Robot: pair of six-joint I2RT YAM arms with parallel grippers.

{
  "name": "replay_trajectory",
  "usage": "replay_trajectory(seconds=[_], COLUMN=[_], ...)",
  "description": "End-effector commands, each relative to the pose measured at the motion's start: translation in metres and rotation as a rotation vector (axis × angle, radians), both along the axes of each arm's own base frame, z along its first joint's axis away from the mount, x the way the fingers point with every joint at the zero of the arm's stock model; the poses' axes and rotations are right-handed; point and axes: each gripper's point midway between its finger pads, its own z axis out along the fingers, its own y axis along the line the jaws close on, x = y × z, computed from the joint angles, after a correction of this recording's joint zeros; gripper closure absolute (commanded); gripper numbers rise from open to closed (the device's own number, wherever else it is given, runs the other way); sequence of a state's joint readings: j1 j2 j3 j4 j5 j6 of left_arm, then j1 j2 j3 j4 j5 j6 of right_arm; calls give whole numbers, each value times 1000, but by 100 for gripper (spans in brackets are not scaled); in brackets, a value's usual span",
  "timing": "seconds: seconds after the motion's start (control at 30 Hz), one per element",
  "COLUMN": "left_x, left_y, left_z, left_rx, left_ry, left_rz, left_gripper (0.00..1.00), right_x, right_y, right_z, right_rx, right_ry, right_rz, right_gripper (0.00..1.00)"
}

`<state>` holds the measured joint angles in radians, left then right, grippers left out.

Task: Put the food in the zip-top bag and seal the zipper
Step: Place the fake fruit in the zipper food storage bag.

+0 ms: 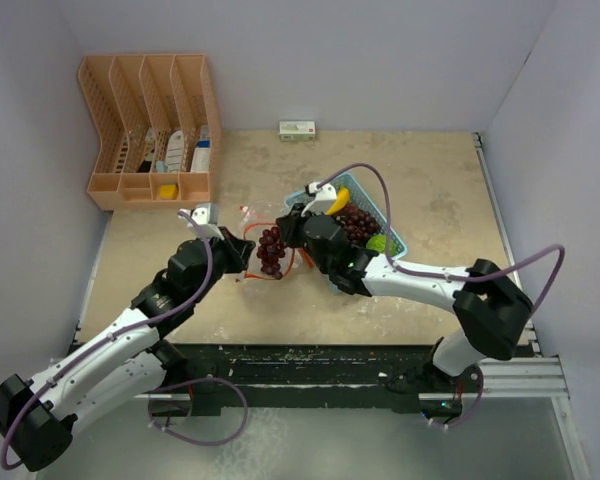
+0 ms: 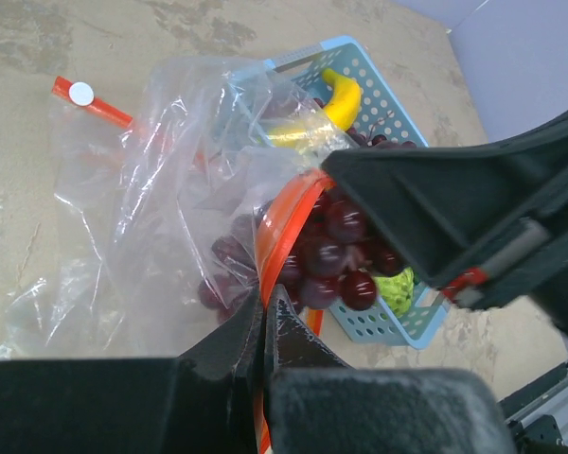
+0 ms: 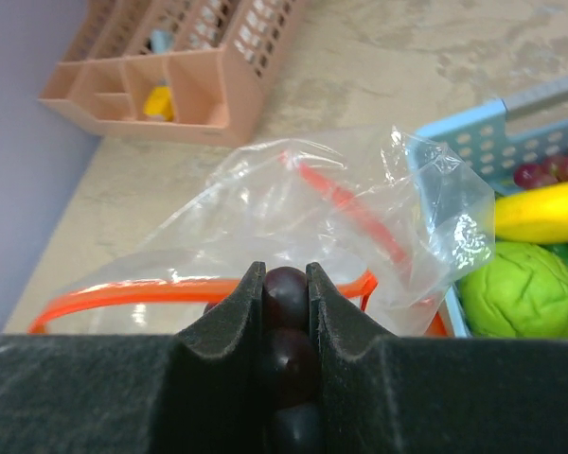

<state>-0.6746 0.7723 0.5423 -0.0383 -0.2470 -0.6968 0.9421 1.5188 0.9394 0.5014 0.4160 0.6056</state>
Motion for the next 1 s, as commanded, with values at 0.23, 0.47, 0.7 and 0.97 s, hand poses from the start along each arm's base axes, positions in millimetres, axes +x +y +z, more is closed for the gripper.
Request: replay_trajectory(seconds=[0.23, 0.47, 0.7, 0.97], left_x=[8, 9, 11, 15], left_y=[-23, -30, -34, -41], left_z=[30, 24, 28, 36], left_rx=[-118, -128, -153, -178], left_ry=[-52, -32, -44, -58], left_rz=[-54, -74, -80, -92], left_gripper=[100, 100, 100, 100], right_x=[30, 41, 22, -2], right_y=[-27, -40, 12, 47], right_z=[18, 31, 10, -13], right_rx=[-34, -117, -13, -44], right_ry=[-48, -66, -62, -40], right_rz=[-485, -621, -262, -114], right_gripper=[100, 100, 100, 100])
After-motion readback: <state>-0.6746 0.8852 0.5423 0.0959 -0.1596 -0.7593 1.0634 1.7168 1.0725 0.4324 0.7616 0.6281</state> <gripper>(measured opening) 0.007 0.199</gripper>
